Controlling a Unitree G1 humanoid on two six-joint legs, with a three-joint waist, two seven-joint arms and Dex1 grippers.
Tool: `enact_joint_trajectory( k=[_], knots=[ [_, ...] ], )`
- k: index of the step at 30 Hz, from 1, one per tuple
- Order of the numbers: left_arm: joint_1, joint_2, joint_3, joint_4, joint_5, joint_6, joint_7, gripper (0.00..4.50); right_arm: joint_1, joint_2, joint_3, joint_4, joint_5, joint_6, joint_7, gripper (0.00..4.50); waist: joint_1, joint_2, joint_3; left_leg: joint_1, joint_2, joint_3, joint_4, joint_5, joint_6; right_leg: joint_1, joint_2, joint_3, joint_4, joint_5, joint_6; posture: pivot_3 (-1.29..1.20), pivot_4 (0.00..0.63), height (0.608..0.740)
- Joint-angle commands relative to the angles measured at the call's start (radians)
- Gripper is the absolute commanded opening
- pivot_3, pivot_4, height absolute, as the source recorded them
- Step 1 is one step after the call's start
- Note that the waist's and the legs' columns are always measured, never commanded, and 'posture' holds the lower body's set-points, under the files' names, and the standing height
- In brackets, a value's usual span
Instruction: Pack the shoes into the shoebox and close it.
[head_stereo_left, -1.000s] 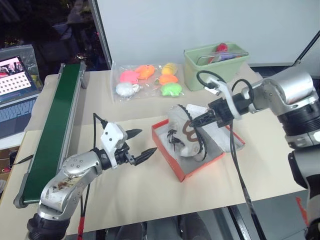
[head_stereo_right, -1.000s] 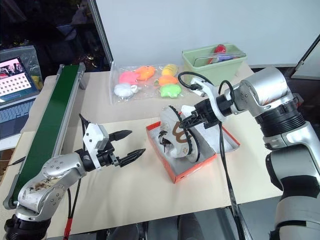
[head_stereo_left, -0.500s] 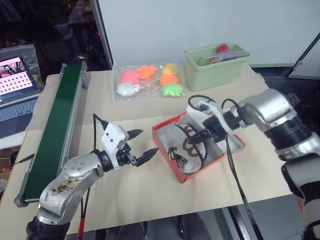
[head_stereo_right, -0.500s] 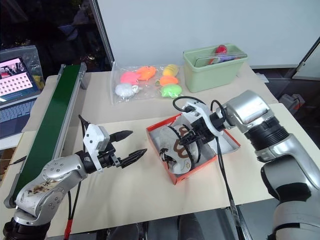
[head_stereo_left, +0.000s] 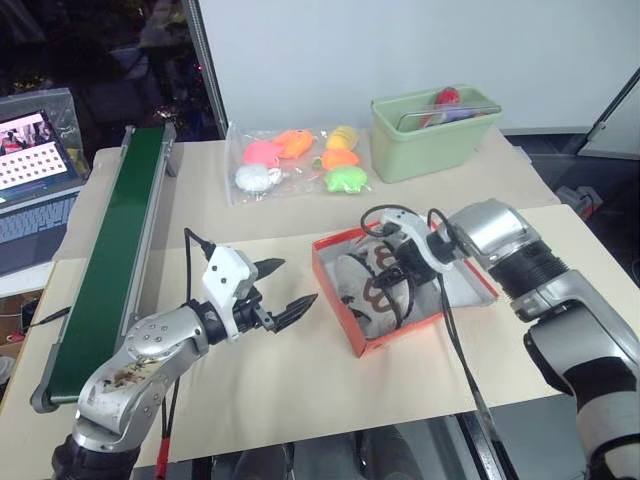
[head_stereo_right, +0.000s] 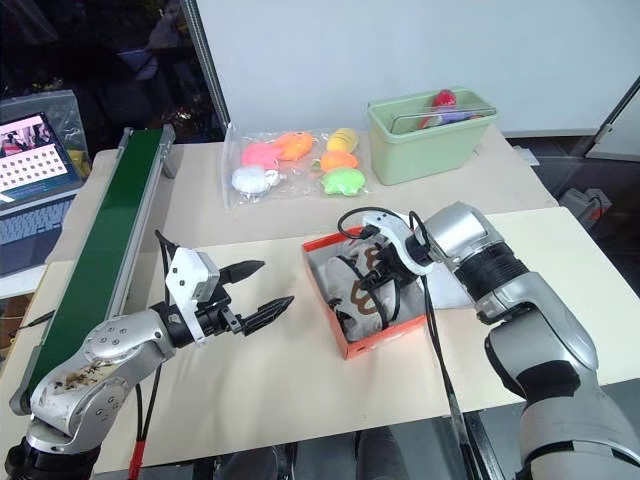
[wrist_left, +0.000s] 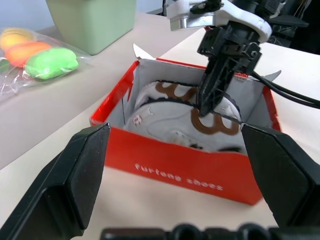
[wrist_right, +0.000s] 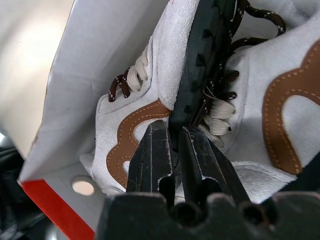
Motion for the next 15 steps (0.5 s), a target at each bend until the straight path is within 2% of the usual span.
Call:
enact_joint_trajectory(
  k=[1, 5, 7, 13, 15],
  knots=[
    [-0.019, -0.01, 0.003, -0.018, -0.01, -0.002, 0.008, 4.47, 0.016, 0.025, -0.016, -0.033, -0.029, -0.013, -0.005, 0.0, -0.001, 0.0, 0.0, 0.0, 0.0, 0.0, 0.0, 0.0, 0.0, 0.0, 0.0, 0.0, 0.0, 0.0, 0.0, 0.0, 0.15, 0.74],
    [-0.018, -0.005, 0.001, -0.014, -0.002, -0.004, 0.002, 4.47, 0.023, 0.07, -0.087, -0.025, -0.033, 0.027, -0.069, 0.0, -0.004, 0.0, 0.0, 0.001, 0.0, 0.0, 0.0, 0.0, 0.0, 0.0, 0.0, 0.0, 0.001, 0.0, 0.0, 0.0, 0.15, 0.74],
    [-0.019, -0.003, 0.001, -0.011, 0.0, -0.008, -0.002, 4.5, 0.017, 0.089, -0.132, -0.025, -0.026, 0.067, -0.104, 0.91, -0.008, 0.0, 0.0, 0.001, 0.0, 0.0, 0.0, 0.0, 0.0, 0.0, 0.0, 0.0, 0.001, 0.0, 0.0, 0.0, 0.15, 0.74],
    [-0.034, -0.005, -0.009, 0.002, 0.003, -0.014, -0.014, 4.5, -0.038, 0.087, -0.283, -0.181, 0.031, 0.214, -0.171, 2.83, -0.01, 0.0, 0.0, 0.0, 0.0, 0.0, 0.0, 0.0, 0.0, -0.001, 0.0, 0.001, 0.002, 0.0, -0.001, 0.0, 0.15, 0.74],
    [-0.044, -0.005, -0.014, 0.01, 0.005, -0.02, -0.021, 4.5, -0.025, 0.049, -0.312, -0.276, 0.052, 0.25, -0.178, 2.83, -0.008, 0.0, 0.0, 0.0, 0.0, -0.001, 0.0, 0.0, 0.0, -0.001, 0.0, 0.001, 0.002, 0.0, 0.0, 0.0, 0.15, 0.74]
  ],
)
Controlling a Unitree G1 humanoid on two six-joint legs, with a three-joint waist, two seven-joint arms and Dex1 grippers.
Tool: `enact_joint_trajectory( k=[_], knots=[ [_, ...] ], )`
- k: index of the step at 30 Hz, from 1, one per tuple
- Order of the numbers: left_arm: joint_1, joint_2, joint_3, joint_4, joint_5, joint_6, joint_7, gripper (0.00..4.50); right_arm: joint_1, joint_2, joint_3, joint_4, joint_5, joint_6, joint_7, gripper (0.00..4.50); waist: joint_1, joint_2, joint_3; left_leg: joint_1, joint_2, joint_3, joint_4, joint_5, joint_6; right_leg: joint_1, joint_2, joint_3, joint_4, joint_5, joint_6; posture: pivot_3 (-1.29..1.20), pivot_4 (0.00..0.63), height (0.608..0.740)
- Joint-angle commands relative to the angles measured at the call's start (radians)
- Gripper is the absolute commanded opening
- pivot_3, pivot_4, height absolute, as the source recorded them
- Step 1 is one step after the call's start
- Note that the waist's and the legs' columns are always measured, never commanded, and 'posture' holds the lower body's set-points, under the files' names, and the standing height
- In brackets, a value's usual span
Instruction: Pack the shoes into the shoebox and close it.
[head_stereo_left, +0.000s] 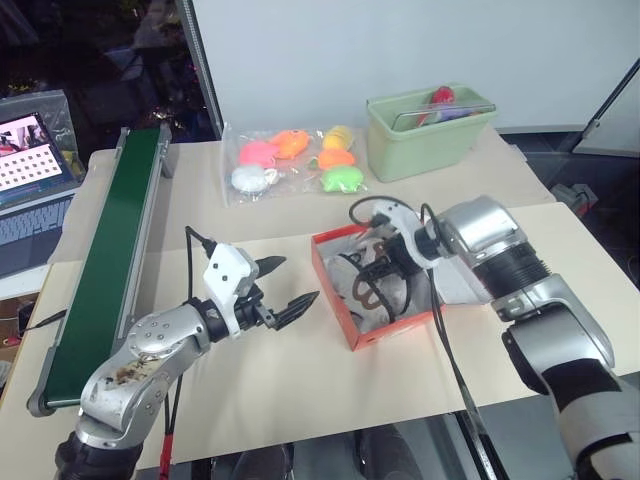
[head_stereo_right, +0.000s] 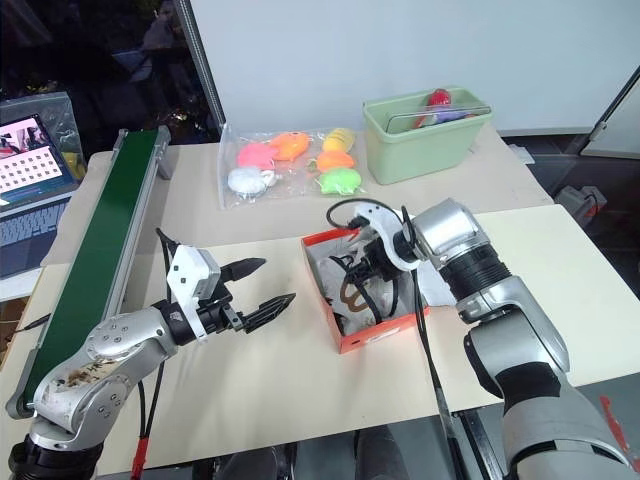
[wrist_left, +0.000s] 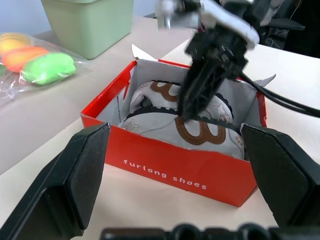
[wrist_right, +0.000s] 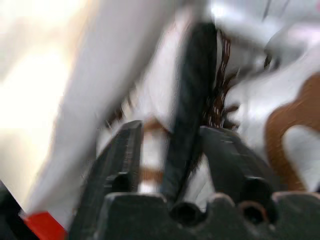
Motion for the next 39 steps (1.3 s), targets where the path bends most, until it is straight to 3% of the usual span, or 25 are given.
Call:
enact_joint_trajectory(
  k=[1, 3, 7, 13, 17, 22, 23, 26, 30, 39],
  knots=[
    [-0.031, 0.003, -0.005, -0.001, 0.005, -0.023, -0.018, 4.5, -0.018, -0.064, -0.094, -0.191, 0.053, 0.081, -0.019, 2.83, 0.003, 0.0, 0.0, 0.0, 0.0, 0.0, 0.0, 0.0, 0.0, 0.0, 0.0, 0.0, 0.0, 0.0, 0.0, 0.0, 0.15, 0.74],
    [-0.038, 0.003, -0.01, 0.011, 0.01, -0.035, -0.027, 4.5, 0.006, -0.106, -0.15, -0.276, 0.084, 0.086, -0.021, 2.83, 0.008, 0.0, 0.0, 0.0, 0.0, 0.0, 0.0, 0.0, 0.0, 0.0, 0.0, 0.0, -0.001, 0.0, 0.0, 0.0, 0.15, 0.74],
    [-0.044, 0.003, -0.02, 0.029, 0.021, -0.059, -0.051, 4.5, 0.064, -0.122, -0.414, -0.419, 0.197, 0.138, -0.052, 2.83, 0.013, 0.0, 0.0, 0.0, 0.0, 0.0, 0.0, 0.0, 0.0, 0.001, 0.0, -0.001, -0.001, 0.0, 0.0, 0.0, 0.15, 0.74],
    [-0.061, 0.015, -0.034, 0.081, 0.051, -0.121, -0.116, 4.5, 0.423, -0.178, -0.843, -0.753, 0.372, 0.163, -0.06, 2.83, 0.029, 0.0, 0.0, -0.001, 0.0, 0.0, 0.0, -0.001, 0.001, 0.004, 0.0, -0.002, -0.003, 0.0, 0.0, 0.0, 0.15, 0.74],
    [-0.093, 0.015, -0.048, 0.124, 0.059, -0.141, -0.148, 4.5, 0.728, -0.152, -1.007, -0.917, 0.381, 0.151, -0.132, 1.88, 0.031, 0.0, -0.001, 0.004, 0.0, 0.001, 0.001, -0.001, 0.002, 0.009, 0.0, -0.002, -0.003, 0.0, 0.001, 0.0, 0.15, 0.74],
    [-0.117, 0.012, -0.077, 0.161, 0.072, -0.165, -0.19, 4.5, 1.055, -0.089, -1.017, -1.008, 0.332, 0.014, -0.213, 0.16, 0.018, 0.001, -0.001, 0.019, 0.001, 0.002, 0.0, -0.002, 0.004, 0.027, 0.001, -0.001, -0.007, -0.002, 0.004, 0.0, 0.15, 0.74],
    [-0.119, 0.012, -0.08, 0.166, 0.074, -0.169, -0.196, 4.5, 1.086, -0.085, -1.005, -1.012, 0.329, -0.005, -0.226, 0.08, 0.015, 0.002, -0.001, 0.022, 0.002, 0.003, 0.0, -0.003, 0.006, 0.032, 0.002, -0.002, -0.007, -0.005, 0.007, 0.0, 0.15, 0.74],
    [-0.131, 0.005, -0.088, 0.181, 0.081, -0.172, -0.205, 4.5, 1.212, -0.067, -0.876, -0.962, 0.233, -0.14, -0.293, 0.08, 0.005, 0.002, -0.001, 0.026, 0.001, 0.005, 0.001, -0.004, 0.006, 0.034, 0.001, 0.001, -0.007, -0.008, 0.013, 0.0, 0.15, 0.74],
    [-0.146, 0.001, -0.091, 0.192, 0.08, -0.169, -0.209, 4.5, 1.259, -0.012, -0.721, -0.789, 0.069, -0.322, -0.439, 0.08, 0.006, 0.002, -0.002, 0.029, 0.002, 0.005, 0.0, -0.004, 0.006, 0.036, 0.001, 0.001, -0.007, -0.008, 0.013, 0.0, 0.15, 0.74],
    [-0.154, 0.008, -0.085, 0.18, 0.069, -0.144, -0.213, 4.5, 1.111, 0.129, -0.727, -0.534, 0.028, -0.506, -0.618, 0.08, 0.007, 0.004, -0.002, 0.029, 0.001, 0.004, 0.0, -0.004, 0.006, 0.034, 0.001, 0.002, -0.007, -0.007, 0.011, 0.0, 0.15, 0.74]
  ],
)
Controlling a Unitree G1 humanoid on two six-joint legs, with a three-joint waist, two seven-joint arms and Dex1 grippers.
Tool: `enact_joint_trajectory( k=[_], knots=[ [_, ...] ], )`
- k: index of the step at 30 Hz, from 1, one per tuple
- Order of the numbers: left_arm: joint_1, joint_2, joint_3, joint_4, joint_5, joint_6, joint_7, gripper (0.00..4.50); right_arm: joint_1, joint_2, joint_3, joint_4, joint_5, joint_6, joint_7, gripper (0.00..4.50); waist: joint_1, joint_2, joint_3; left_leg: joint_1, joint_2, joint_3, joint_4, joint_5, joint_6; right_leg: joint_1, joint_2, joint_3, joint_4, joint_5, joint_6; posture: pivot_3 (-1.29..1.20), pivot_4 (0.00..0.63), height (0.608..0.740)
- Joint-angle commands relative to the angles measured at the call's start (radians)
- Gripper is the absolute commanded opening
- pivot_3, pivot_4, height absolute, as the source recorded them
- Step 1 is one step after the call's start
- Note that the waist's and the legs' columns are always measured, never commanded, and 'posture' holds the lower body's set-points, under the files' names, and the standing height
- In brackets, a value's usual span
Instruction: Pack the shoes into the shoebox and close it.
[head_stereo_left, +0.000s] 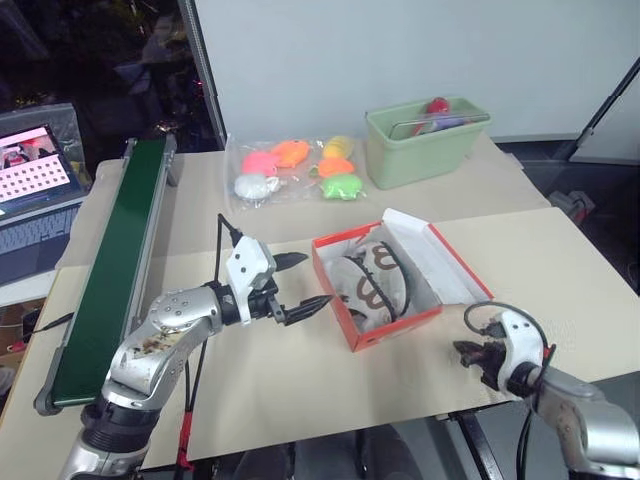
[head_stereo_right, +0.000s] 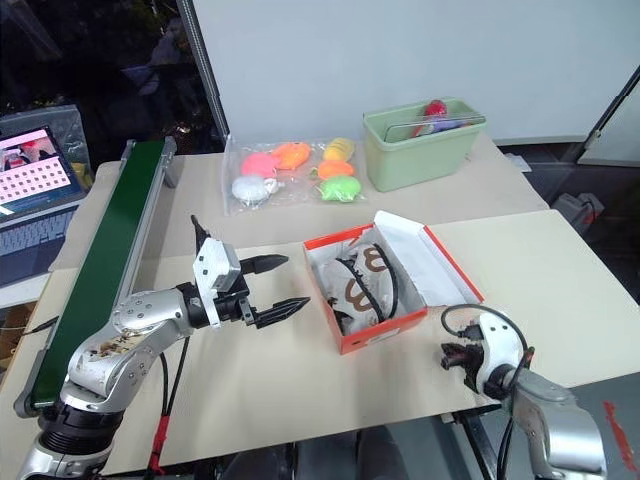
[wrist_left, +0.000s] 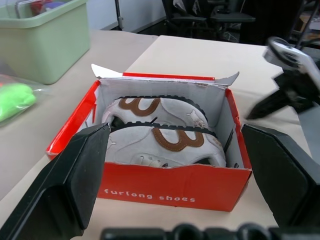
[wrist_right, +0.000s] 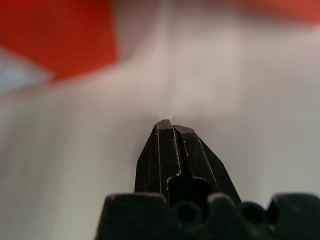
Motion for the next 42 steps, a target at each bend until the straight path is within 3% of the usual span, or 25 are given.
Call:
enact_joint_trajectory(
  k=[1, 10, 14, 20, 31, 37, 42],
  knots=[
    [-0.019, 0.009, 0.017, -0.028, -0.01, 0.011, -0.002, 4.5, -0.047, 0.043, -0.052, 0.098, -0.004, -0.088, -0.079, 0.08, 0.005, 0.0, 0.0, 0.0, 0.0, 0.0, 0.0, 0.0, 0.0, 0.0, 0.0, 0.0, 0.0, 0.0, 0.0, 0.0, 0.15, 0.74],
    [-0.031, 0.02, 0.032, -0.019, -0.009, 0.018, -0.005, 4.5, -0.232, 0.231, -0.269, 0.248, 0.225, -0.093, -0.217, 0.08, 0.0, 0.0, 0.0, 0.001, 0.0, -0.001, -0.002, 0.0, 0.0, -0.001, 0.001, 0.0, 0.0, 0.003, -0.005, 0.0, 0.15, 0.74],
    [-0.031, 0.023, 0.037, -0.016, -0.006, 0.017, -0.004, 4.5, -0.248, 0.281, -0.275, 0.225, 0.284, -0.087, -0.245, 0.08, 0.0, 0.001, 0.0, 0.0, 0.0, -0.001, -0.002, 0.0, 0.001, -0.001, 0.001, 0.0, 0.0, 0.003, -0.005, 0.0, 0.15, 0.74],
    [-0.015, 0.026, 0.036, -0.037, -0.008, 0.023, 0.001, 4.5, -0.308, 0.376, -0.372, 0.184, 0.495, -0.103, -0.308, 0.08, -0.015, 0.002, 0.0, 0.001, 0.0, -0.003, -0.002, 0.0, 0.001, -0.001, 0.001, 0.0, 0.0, 0.003, -0.005, 0.0, 0.15, 0.74],
    [-0.024, 0.03, 0.047, -0.05, -0.016, 0.051, 0.011, 4.5, -0.229, 0.372, -0.274, -0.067, 0.773, -0.097, -0.122, 0.08, -0.021, 0.003, 0.001, 0.001, 0.001, -0.004, -0.003, -0.001, 0.001, -0.002, 0.001, 0.0, 0.0, 0.002, -0.004, 0.0, 0.15, 0.74],
    [-0.011, 0.041, 0.083, -0.081, -0.036, 0.086, 0.027, 4.5, -0.21, 0.212, -0.079, -0.17, 0.711, -0.038, -0.073, 0.08, -0.023, 0.003, 0.002, 0.001, 0.001, -0.004, -0.003, -0.001, 0.001, -0.003, 0.001, 0.0, 0.0, 0.001, -0.002, 0.0, 0.15, 0.74],
    [-0.004, 0.046, 0.09, -0.089, -0.041, 0.096, 0.033, 4.5, -0.292, 0.09, 0.144, -0.198, 0.552, -0.015, -0.084, 0.08, -0.022, 0.003, 0.002, 0.0, 0.001, -0.003, -0.003, -0.001, 0.001, -0.002, 0.001, 0.0, 0.0, -0.002, 0.002, 0.0, 0.15, 0.74]
  ],
)
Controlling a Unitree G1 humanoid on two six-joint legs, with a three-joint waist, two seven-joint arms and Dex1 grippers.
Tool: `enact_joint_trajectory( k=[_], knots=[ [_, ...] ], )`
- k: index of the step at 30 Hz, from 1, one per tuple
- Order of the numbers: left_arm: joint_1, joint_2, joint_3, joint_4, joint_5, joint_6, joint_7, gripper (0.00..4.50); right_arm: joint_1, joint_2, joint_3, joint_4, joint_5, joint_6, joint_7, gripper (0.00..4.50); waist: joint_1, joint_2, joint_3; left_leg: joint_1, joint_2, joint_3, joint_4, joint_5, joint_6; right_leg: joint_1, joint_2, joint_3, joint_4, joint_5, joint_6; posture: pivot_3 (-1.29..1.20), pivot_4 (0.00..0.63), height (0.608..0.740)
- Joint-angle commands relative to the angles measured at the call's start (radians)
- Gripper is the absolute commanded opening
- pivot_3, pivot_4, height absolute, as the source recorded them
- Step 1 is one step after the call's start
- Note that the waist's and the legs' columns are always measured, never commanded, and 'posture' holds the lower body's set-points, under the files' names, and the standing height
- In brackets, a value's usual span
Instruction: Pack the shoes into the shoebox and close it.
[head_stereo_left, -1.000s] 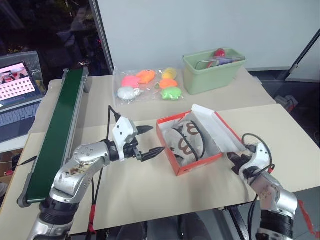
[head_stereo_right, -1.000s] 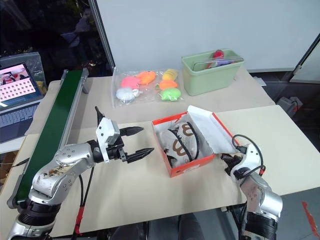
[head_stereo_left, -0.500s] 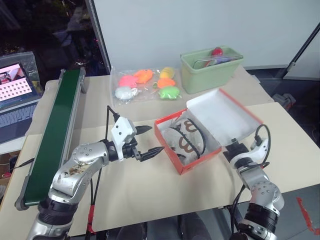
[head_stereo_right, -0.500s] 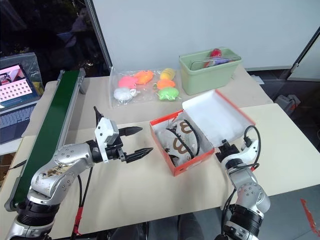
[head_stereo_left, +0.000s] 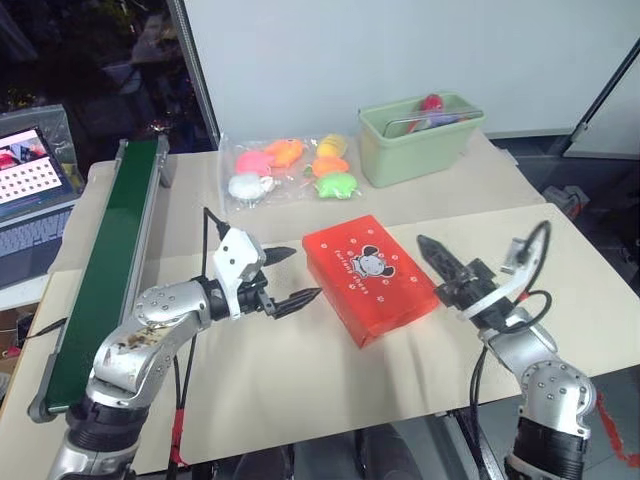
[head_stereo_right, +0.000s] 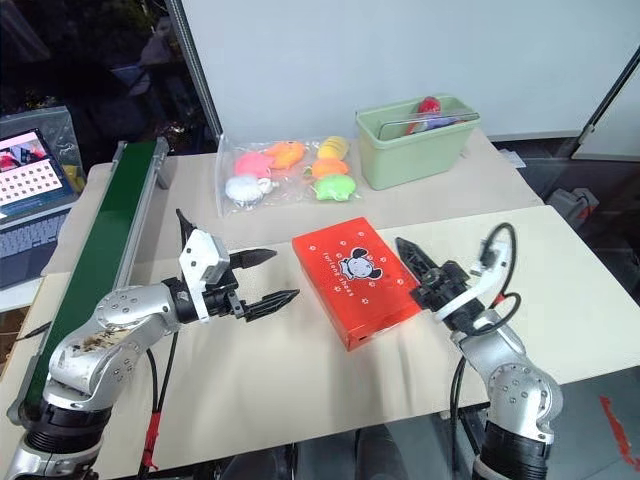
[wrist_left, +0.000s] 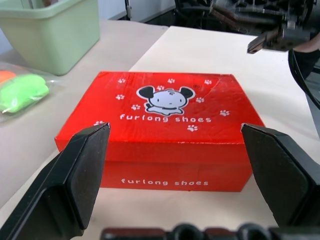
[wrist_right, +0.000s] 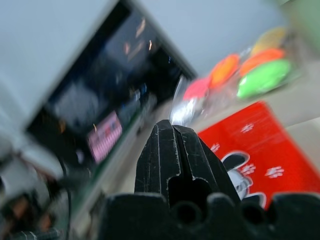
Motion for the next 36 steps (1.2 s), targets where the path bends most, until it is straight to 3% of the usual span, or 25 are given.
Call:
enact_joint_trajectory(
  k=[1, 6, 11, 22, 25, 31, 34, 36],
  knots=[
    [-0.002, 0.008, 0.02, -0.036, -0.013, 0.004, 0.007, 4.5, -0.078, -0.04, 0.155, -0.049, -0.107, 0.019, -0.014, 0.08, 0.001, 0.0, 0.0, 0.0, 0.0, 0.0, 0.0, 0.0, 0.0, 0.0, 0.0, 0.0, 0.0, 0.0, 0.0, 0.0, 0.15, 0.74],
    [0.002, 0.008, 0.021, -0.043, -0.016, 0.007, 0.016, 4.5, -0.159, -0.048, 0.295, 0.069, -0.277, 0.027, -0.074, 0.08, 0.005, 0.0, 0.0, -0.001, 0.0, 0.0, 0.0, 0.0, 0.0, -0.001, 0.0, -0.001, 0.0, 0.001, -0.001, 0.0, 0.15, 0.74],
    [0.013, 0.007, 0.024, -0.057, -0.017, 0.009, 0.026, 4.5, -0.172, -0.077, 0.425, 0.159, -0.413, 0.004, -0.032, 0.08, 0.014, 0.0, 0.0, -0.004, -0.001, 0.0, 0.0, 0.0, 0.0, -0.002, 0.0, -0.002, -0.001, 0.004, -0.007, 0.0, 0.15, 0.74],
    [0.038, -0.02, 0.07, -0.064, -0.028, 0.023, 0.109, 4.5, -0.197, -0.058, 0.448, 0.211, -0.502, 0.003, 0.009, 0.08, 0.003, -0.002, -0.001, 0.003, 0.0, -0.001, 0.0, 0.0, 0.0, 0.003, 0.0, -0.002, -0.001, -0.001, 0.0, 0.0, 0.15, 0.74],
    [0.016, -0.054, 0.117, -0.035, -0.039, 0.045, 0.174, 4.5, -0.221, -0.036, 0.389, 0.176, -0.471, 0.014, -0.002, 0.08, 0.002, -0.002, -0.001, 0.002, 0.0, -0.002, 0.0, 0.0, 0.0, 0.002, 0.0, -0.001, 0.0, 0.0, 0.0, 0.0, 0.15, 0.74],
    [-0.045, -0.133, 0.231, 0.048, 0.009, 0.031, 0.357, 4.5, -0.326, 0.057, 0.047, 0.077, -0.195, 0.065, -0.094, 0.08, 0.008, -0.002, 0.0, -0.002, 0.0, -0.005, 0.0, 0.0, 0.0, -0.002, 0.0, -0.001, 0.0, 0.004, -0.007, 0.0, 0.15, 0.74],
    [-0.056, -0.177, 0.299, 0.074, 0.013, 0.026, 0.45, 4.5, -0.361, 0.046, -0.141, 0.071, -0.018, 0.085, -0.144, 0.08, 0.012, -0.002, 0.0, -0.003, 0.0, -0.006, -0.001, -0.001, 0.0, -0.003, 0.0, -0.002, 0.0, 0.005, -0.008, 0.0, 0.15, 0.74],
    [-0.056, -0.197, 0.327, 0.078, 0.01, 0.024, 0.486, 4.5, -0.35, 0.016, -0.195, 0.074, 0.028, 0.096, -0.16, 0.08, 0.021, -0.002, 0.0, -0.003, 0.0, -0.007, -0.002, -0.001, 0.0, -0.003, 0.0, -0.003, -0.001, 0.004, -0.008, 0.0, 0.15, 0.74]
  ],
)
